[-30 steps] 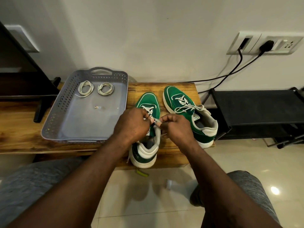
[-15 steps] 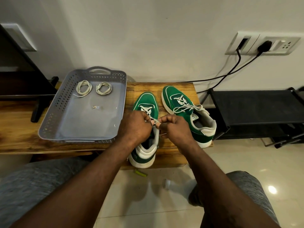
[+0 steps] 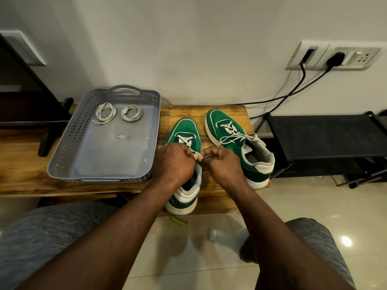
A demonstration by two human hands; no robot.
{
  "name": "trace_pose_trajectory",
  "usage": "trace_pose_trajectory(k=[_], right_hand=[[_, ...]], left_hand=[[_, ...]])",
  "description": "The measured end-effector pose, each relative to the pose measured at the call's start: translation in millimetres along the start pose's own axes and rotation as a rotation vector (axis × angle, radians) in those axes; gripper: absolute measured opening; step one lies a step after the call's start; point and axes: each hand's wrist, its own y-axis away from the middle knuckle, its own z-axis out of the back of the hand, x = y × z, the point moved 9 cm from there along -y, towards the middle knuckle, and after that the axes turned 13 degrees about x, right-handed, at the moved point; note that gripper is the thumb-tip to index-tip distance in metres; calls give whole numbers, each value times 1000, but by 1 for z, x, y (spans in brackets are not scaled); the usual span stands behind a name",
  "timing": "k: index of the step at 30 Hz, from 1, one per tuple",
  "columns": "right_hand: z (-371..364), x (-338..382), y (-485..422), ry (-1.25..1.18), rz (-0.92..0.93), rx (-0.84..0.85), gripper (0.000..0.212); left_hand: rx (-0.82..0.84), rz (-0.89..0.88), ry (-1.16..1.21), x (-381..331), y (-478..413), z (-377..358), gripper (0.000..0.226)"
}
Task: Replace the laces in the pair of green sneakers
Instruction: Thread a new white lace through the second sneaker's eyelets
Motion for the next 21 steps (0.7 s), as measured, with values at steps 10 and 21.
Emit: trace_pose_trajectory(k=[10, 21], right_hand=[[-4, 10, 0, 162, 91, 26, 13], [-1, 10, -11, 154, 115, 39, 18]], left_hand=[[-56, 40, 111, 9, 2, 4, 14], [111, -5, 263, 16, -5, -2, 20]])
